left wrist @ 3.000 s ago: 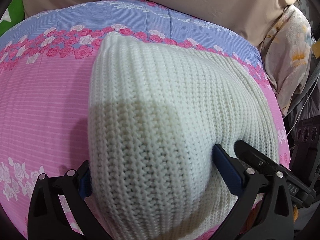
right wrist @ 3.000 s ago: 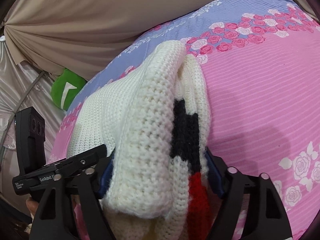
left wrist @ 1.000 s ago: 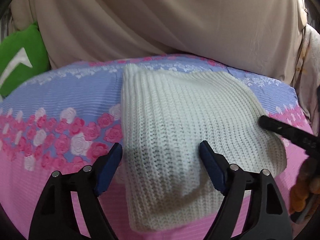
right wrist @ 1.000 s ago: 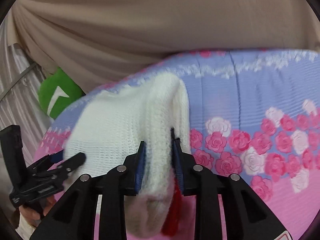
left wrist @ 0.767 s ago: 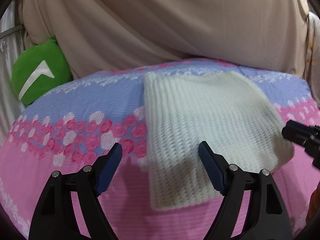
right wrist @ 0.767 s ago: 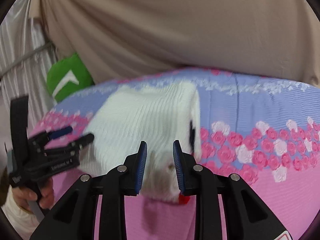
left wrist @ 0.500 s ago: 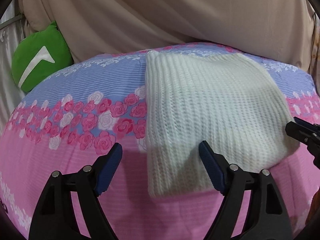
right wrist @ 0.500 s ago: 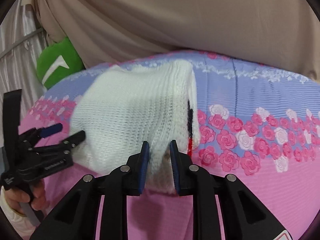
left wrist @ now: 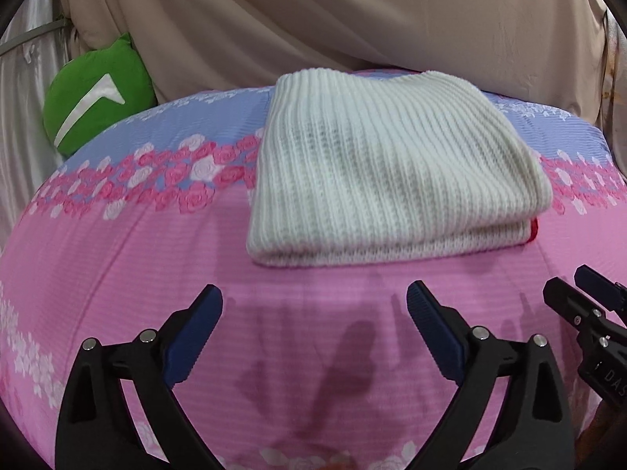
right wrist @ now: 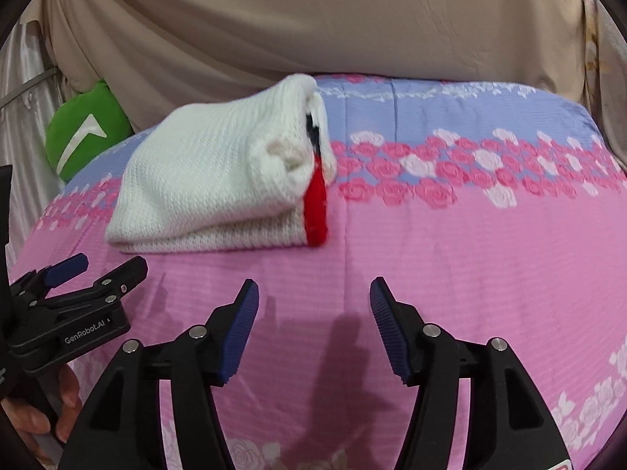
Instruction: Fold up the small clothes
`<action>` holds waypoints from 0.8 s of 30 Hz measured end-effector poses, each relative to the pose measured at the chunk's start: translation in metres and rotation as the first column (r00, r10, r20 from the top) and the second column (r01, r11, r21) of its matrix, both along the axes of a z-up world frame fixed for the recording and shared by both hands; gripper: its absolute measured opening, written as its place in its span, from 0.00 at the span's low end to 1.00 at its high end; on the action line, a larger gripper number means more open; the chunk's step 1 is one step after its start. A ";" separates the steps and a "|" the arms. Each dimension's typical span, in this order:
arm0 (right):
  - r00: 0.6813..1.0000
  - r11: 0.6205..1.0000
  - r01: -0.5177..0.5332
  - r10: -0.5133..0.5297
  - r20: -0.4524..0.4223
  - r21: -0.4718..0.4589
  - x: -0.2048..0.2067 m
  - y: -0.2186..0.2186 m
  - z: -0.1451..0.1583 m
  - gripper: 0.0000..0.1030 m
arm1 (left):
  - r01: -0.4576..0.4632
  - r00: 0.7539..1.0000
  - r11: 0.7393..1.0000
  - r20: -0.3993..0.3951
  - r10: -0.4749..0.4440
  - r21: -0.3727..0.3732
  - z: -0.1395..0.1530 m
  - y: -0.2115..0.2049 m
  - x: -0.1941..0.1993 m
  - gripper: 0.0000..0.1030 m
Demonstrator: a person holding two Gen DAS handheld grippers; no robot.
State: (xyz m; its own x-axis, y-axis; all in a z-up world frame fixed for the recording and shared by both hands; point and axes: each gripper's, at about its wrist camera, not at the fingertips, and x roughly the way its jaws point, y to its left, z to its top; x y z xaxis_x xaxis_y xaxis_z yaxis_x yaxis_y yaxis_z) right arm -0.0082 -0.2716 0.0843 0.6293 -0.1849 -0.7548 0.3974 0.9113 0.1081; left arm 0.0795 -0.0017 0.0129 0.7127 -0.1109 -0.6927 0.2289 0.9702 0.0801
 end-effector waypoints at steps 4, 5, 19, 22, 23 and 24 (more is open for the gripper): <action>1.000 0.998 0.002 -0.002 0.001 -0.069 -0.003 0.013 0.001 0.62 | -0.014 1.000 1.000 0.000 0.014 0.002 -0.005 0.000 -0.006 0.90; 1.000 0.997 0.001 -0.001 -0.001 -0.082 -0.003 0.015 0.001 0.62 | -0.013 1.000 1.000 0.004 0.013 -0.006 -0.005 0.000 -0.007 0.90; 1.000 0.994 0.018 -0.018 -0.004 -0.108 -0.002 0.028 0.000 0.70 | -0.038 0.998 0.999 0.041 0.038 0.001 -0.002 -0.005 -0.014 0.90; 1.000 0.993 0.004 -0.005 -0.013 -0.119 0.001 0.033 -0.001 0.70 | -0.032 0.998 0.999 0.048 0.032 0.004 -0.002 -0.008 -0.016 0.90; 1.000 0.993 0.005 -0.007 -0.015 -0.121 0.002 0.034 -0.001 0.70 | -0.044 0.998 0.999 0.051 0.043 0.013 -0.002 -0.008 -0.016 0.90; 1.000 0.993 0.006 -0.009 -0.017 -0.119 0.002 0.034 -0.002 0.70 | -0.049 0.998 0.999 0.051 0.048 0.017 -0.002 -0.009 -0.015 0.90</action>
State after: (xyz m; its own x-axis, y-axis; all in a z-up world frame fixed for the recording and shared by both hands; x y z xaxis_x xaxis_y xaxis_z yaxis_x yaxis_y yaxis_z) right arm -0.0060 -0.2377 0.0827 0.6146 -0.2787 -0.7379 0.4051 0.9142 -0.0079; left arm 0.0642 -0.0104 0.0110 0.7510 -0.0625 -0.6574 0.1765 0.9783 0.1085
